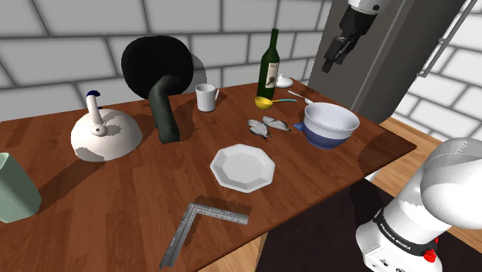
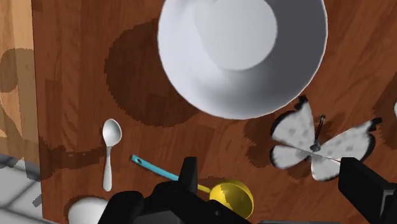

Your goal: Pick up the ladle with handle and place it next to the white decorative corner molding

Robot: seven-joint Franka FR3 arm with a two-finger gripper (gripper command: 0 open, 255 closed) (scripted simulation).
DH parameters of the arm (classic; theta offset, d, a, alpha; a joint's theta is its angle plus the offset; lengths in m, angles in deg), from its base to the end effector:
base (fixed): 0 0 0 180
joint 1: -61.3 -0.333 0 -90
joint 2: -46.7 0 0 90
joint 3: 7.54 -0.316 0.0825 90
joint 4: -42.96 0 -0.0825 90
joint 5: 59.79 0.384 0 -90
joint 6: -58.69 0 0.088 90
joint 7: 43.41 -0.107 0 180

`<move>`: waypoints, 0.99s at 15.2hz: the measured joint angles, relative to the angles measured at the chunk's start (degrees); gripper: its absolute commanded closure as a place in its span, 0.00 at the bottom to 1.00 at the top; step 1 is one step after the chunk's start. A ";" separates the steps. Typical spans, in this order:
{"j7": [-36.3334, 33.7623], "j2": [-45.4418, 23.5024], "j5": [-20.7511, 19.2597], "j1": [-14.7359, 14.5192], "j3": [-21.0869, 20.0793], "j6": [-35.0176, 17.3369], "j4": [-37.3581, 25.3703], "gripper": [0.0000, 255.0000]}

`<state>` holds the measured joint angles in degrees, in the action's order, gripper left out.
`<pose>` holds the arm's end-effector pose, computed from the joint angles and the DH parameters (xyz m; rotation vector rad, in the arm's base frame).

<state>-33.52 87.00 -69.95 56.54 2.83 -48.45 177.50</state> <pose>0.3565 -0.0638 0.5915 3.0350 0.2099 0.3204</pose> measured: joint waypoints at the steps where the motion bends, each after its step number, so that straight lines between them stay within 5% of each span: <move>1: 3.29 -1.22 -0.53 -0.60 1.77 -1.96 0.54 0.00; 8: 25.99 -12.40 -1.00 -6.40 12.70 -12.93 -0.75 0.00; 15: 51.80 -27.90 6.13 -13.63 23.05 -21.74 -6.54 0.00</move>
<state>18.28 59.10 -63.82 42.92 25.88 -70.20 170.97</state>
